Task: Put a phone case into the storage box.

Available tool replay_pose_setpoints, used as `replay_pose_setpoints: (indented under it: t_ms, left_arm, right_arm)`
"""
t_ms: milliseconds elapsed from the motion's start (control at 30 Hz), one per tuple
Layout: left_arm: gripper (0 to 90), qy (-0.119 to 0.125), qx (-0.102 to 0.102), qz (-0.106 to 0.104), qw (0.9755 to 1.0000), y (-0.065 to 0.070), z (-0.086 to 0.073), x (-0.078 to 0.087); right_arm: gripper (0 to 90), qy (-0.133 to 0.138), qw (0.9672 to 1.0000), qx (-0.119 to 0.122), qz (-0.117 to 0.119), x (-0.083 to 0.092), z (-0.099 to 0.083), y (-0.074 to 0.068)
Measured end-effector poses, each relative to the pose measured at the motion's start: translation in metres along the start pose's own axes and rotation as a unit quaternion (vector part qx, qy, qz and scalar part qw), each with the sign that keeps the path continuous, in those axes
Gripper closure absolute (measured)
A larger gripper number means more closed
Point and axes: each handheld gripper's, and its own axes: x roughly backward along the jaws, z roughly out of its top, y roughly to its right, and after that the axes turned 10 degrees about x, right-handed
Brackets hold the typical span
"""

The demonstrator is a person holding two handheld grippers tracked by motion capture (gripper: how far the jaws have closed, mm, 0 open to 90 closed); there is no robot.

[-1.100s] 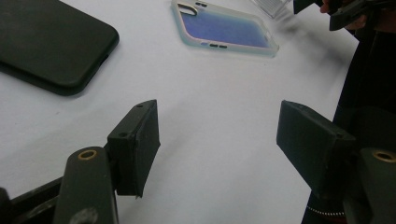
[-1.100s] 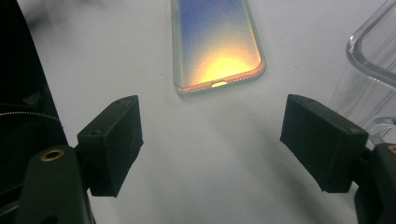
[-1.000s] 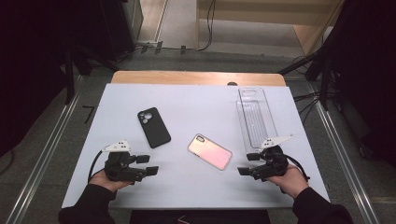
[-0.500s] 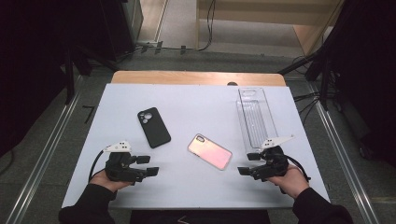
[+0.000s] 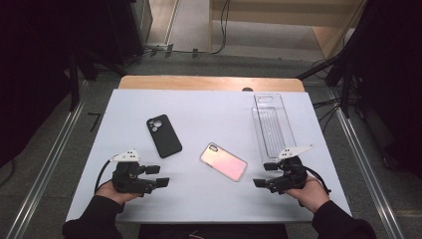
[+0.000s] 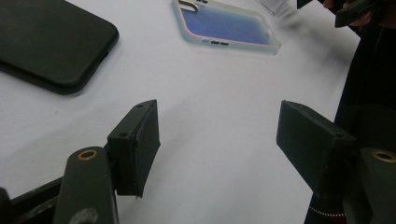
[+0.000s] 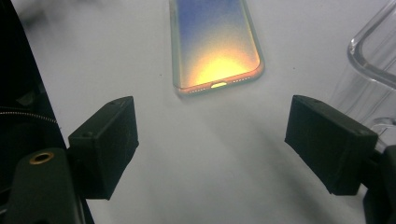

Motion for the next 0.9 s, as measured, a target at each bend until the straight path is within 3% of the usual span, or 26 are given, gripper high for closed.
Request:
replay_pose_setpoints:
  t_ms: [600,900]
  left_arm:
    - [30.2,0.004,0.001,0.002,1.0,-0.001,0.001,0.0]
    - [30.2,0.004,0.001,0.001,1.0,-0.002,0.001,0.0]
  right_arm:
    - [15.3,0.014,0.9997,0.019,-0.004,0.004,0.02,-0.006]
    - [15.3,0.01,0.9996,0.026,-0.002,-0.003,0.03,-0.009]
